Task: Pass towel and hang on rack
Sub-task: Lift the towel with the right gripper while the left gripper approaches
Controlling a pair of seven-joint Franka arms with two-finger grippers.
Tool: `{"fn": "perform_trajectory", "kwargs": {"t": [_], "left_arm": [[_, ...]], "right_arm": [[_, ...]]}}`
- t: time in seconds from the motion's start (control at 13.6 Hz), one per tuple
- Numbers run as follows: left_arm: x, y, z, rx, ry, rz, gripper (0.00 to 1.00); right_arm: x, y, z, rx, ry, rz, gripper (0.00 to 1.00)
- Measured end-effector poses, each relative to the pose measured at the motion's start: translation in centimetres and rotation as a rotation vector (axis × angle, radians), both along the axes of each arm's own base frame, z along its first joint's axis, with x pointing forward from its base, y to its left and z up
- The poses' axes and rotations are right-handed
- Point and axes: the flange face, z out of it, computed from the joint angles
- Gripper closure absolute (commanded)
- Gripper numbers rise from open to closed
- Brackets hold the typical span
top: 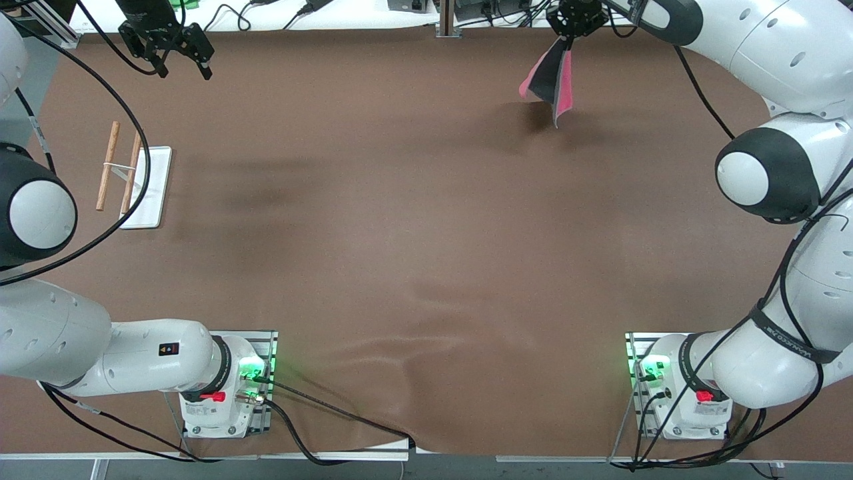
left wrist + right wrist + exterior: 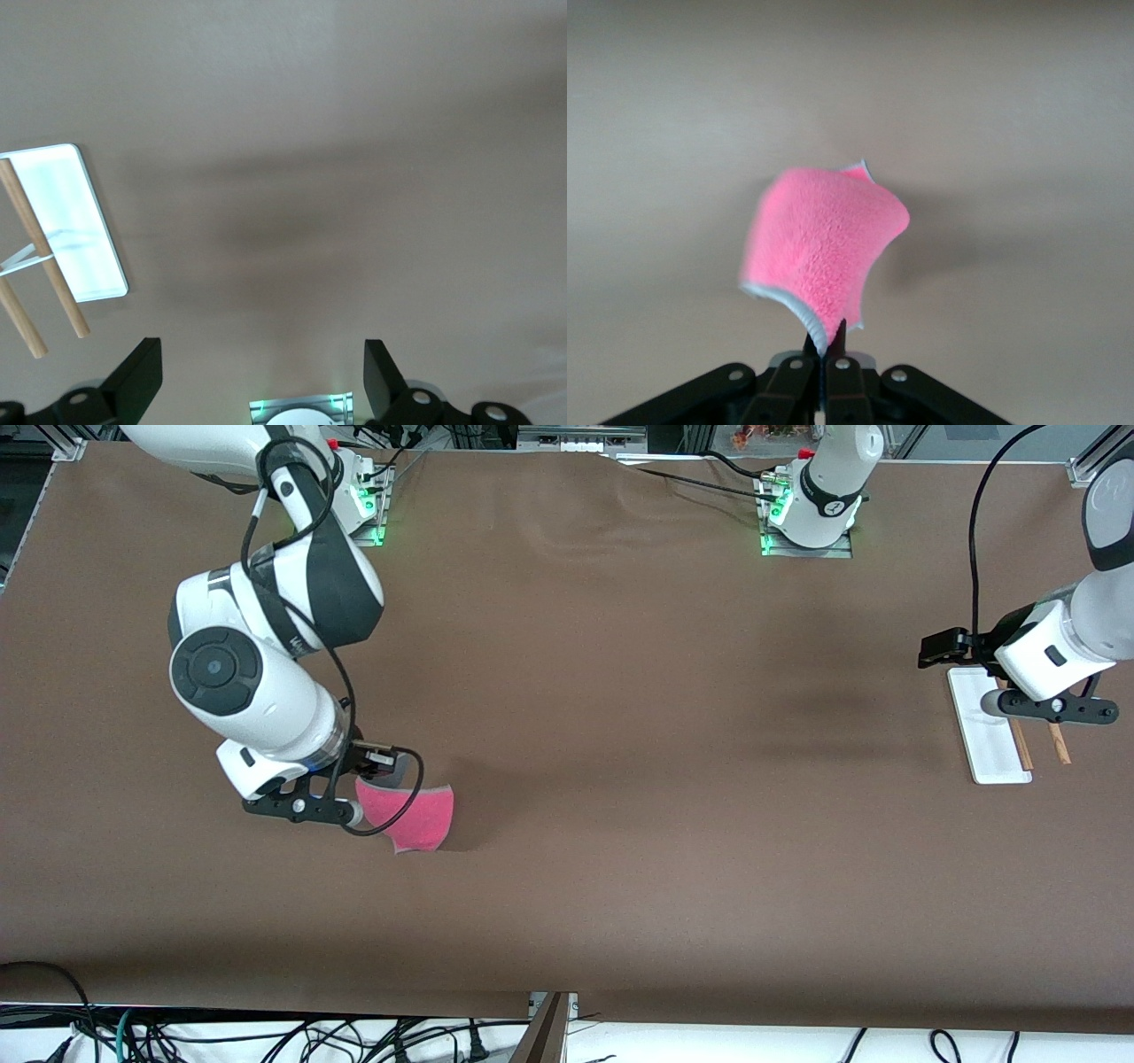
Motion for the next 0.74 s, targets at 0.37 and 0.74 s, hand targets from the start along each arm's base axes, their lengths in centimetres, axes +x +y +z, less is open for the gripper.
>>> {"fn": "perform_trajectory", "kwargs": {"t": [0.37,0.74], "left_arm": [[1.5,-1.7,-3.8,-0.187,0.042,-0.042,0.0],[4.2,-3.9,-7.1,-0.37,-0.063,-0.168,0.0]], "right_arm": [[-2.7,7.4,2.3,0.045,-0.075,0.096,1.0],[-6.1,15.1,3.5,0.119,-0.167,0.079,1.0]]}}
